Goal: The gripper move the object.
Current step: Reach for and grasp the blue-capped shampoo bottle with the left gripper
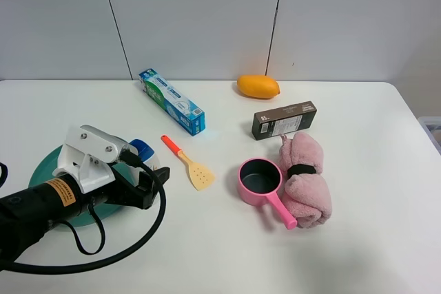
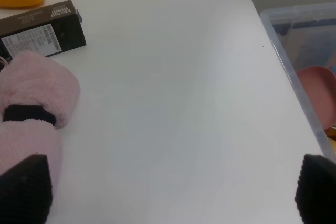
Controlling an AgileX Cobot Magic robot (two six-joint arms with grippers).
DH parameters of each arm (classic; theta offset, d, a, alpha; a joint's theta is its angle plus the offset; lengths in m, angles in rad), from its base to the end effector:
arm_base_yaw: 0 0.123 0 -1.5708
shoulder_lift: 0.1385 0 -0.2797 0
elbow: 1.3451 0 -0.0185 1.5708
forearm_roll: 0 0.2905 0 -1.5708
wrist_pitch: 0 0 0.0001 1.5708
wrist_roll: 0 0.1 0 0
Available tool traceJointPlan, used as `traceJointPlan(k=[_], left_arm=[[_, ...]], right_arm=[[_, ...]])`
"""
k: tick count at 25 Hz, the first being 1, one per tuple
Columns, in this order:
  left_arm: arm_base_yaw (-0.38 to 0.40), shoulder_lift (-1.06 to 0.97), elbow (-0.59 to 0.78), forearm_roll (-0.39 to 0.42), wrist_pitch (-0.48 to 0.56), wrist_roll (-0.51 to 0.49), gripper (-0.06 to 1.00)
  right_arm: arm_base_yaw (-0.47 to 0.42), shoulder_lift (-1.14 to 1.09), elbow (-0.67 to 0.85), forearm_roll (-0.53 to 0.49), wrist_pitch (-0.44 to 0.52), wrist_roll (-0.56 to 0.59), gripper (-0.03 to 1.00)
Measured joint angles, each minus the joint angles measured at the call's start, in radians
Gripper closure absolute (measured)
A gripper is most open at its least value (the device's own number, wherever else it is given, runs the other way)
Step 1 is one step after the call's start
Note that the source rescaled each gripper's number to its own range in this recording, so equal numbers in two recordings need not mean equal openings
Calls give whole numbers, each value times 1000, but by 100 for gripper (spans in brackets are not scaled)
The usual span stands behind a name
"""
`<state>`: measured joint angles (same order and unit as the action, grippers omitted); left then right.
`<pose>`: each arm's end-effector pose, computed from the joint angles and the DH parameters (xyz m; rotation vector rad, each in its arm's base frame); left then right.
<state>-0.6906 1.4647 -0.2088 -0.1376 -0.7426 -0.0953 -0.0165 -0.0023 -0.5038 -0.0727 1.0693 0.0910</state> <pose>0.1834 -0.1395 0.1008 0.4375 1.9839 -0.4736 0.0420 -0.0071 0.2930 0.1138 2.0417 -0.0405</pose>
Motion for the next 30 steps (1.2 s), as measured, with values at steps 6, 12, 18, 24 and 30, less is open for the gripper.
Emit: traceJointPlan(k=[6,12,18,24,30], left_arm=[[0,0,0,0,0,-3,-5],[0,0,0,0,0,-3,-5],[0,0,0,0,0,-3,-5],[0,0,-1,0,0,-3,-5],[0,0,-13,0,0,-2,-5]], right_arm=[[0,0,0,0,0,0,-3],[0,0,0,0,0,0,-3],[0,0,0,0,0,0,-3],[0,0,0,0,0,0,-3],[0,0,0,0,0,0,-3]])
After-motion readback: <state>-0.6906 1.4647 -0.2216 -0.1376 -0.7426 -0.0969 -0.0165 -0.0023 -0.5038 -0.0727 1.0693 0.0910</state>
